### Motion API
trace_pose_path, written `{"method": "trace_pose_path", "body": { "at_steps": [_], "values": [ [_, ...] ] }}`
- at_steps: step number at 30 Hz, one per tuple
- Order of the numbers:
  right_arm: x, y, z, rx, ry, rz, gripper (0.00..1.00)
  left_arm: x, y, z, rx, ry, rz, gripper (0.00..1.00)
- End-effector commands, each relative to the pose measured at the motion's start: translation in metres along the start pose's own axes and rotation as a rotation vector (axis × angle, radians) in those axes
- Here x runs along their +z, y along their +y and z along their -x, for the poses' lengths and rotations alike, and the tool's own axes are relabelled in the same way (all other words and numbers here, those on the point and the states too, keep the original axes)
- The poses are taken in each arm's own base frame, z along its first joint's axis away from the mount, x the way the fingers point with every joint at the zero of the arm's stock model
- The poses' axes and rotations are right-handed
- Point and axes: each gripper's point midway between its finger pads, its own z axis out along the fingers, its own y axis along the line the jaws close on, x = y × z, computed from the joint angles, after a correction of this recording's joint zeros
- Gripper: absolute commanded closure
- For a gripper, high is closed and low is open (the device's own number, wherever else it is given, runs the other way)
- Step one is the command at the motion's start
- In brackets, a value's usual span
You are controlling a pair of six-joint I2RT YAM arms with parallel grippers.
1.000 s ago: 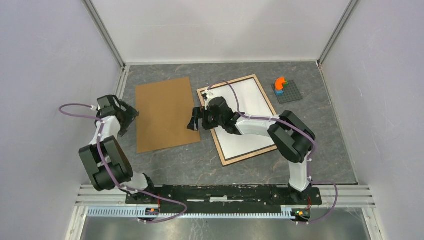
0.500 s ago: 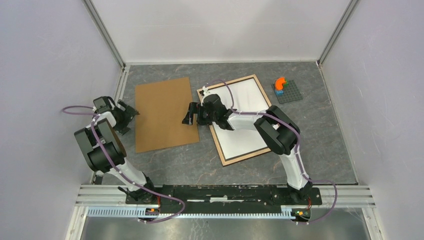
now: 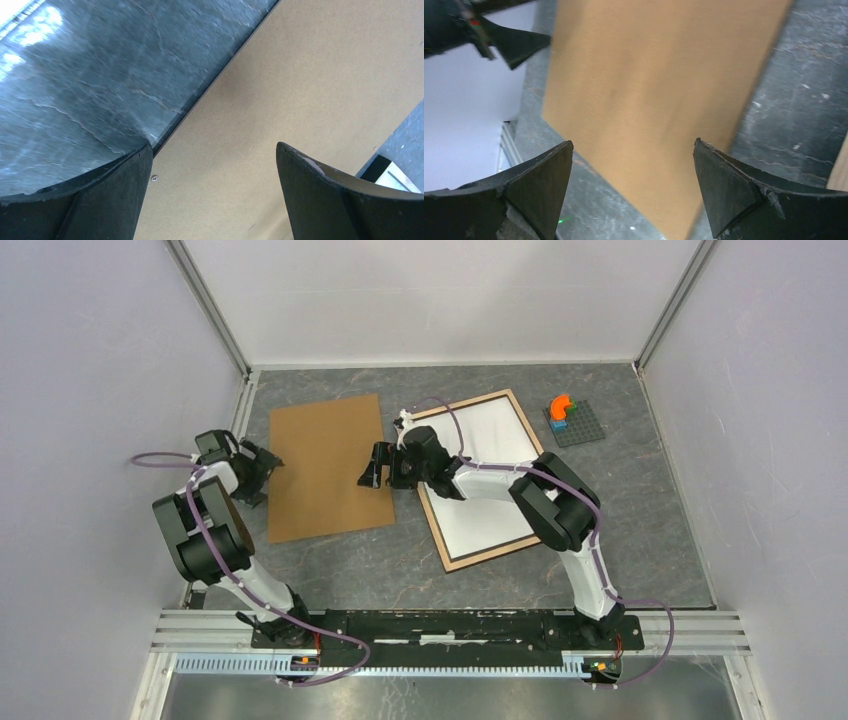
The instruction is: Put the photo into the frame
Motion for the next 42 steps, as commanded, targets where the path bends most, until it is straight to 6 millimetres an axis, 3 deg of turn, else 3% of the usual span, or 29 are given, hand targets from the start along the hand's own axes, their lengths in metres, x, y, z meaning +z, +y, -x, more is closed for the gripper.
{"method": "trace_pose_path", "body": {
  "at_steps": [1, 6, 12, 14, 17, 21, 25, 30, 34, 38, 42],
  "values": [
    [-0.042, 0.077, 0.051, -0.035, -0.129, 0.181, 0.05, 0.002, 0.015, -0.077, -0.061, 0.201, 0.094, 0.00],
    [-0.067, 0.061, 0.042, 0.002, -0.126, 0.153, 0.06, -0.010, 0.007, -0.093, -0.063, 0.198, 0.083, 0.00],
    [-0.082, 0.014, 0.034, -0.072, -0.122, -0.018, 0.06, -0.016, 0.022, -0.092, -0.054, 0.166, 0.164, 0.00],
    [-0.077, 0.000, 0.033, -0.168, -0.072, -0.102, 0.04, -0.019, 0.028, -0.083, -0.042, 0.132, 0.217, 0.00],
    [-0.070, -0.024, 0.016, -0.263, 0.061, -0.238, 0.04, -0.024, 0.023, -0.075, -0.010, 0.103, 0.206, 0.00],
    [-0.074, -0.034, -0.005, -0.327, 0.078, -0.321, 0.05, -0.038, 0.017, -0.068, 0.030, 0.048, 0.204, 0.00],
    [-0.067, -0.032, -0.027, -0.448, 0.140, -0.388, 0.06, -0.048, 0.011, -0.074, 0.042, 0.036, 0.208, 0.00],
    [-0.063, -0.059, -0.038, -0.522, 0.181, -0.537, 0.03, -0.055, 0.001, -0.077, 0.108, 0.003, 0.202, 0.00],
    [-0.050, -0.071, -0.056, -0.516, 0.218, -0.531, 0.03, -0.049, 0.009, -0.076, 0.119, -0.003, 0.235, 0.00],
    [-0.034, -0.051, -0.085, -0.483, 0.266, -0.426, 0.03, -0.043, 0.018, -0.061, 0.107, -0.011, 0.283, 0.00],
    [-0.024, -0.005, -0.098, -0.386, 0.258, -0.215, 0.03, -0.053, 0.016, -0.029, 0.140, -0.135, 0.312, 0.00]
  ]
}}
